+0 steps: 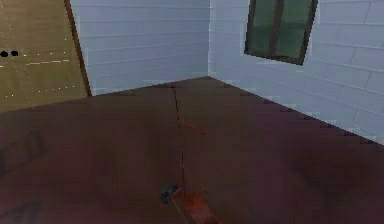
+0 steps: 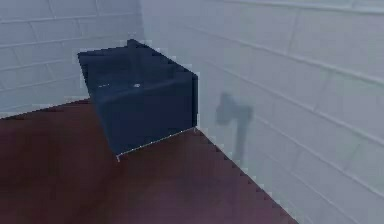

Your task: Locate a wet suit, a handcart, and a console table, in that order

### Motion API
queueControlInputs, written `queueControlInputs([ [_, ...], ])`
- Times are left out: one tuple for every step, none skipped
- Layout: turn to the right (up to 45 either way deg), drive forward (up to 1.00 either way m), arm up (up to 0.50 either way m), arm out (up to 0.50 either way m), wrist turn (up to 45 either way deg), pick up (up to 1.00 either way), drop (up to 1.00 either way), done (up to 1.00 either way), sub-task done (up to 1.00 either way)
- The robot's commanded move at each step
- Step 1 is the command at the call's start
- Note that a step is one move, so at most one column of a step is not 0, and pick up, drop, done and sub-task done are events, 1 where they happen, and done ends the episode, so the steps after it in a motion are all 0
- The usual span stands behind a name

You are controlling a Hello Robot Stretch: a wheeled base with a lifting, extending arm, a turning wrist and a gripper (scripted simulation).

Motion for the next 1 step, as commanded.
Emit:
queueControlInputs([
  [-45.0, 0.0, 0.0, 0.0, 0.0, 0.0, 0.0, 0.0, 0.0],
])
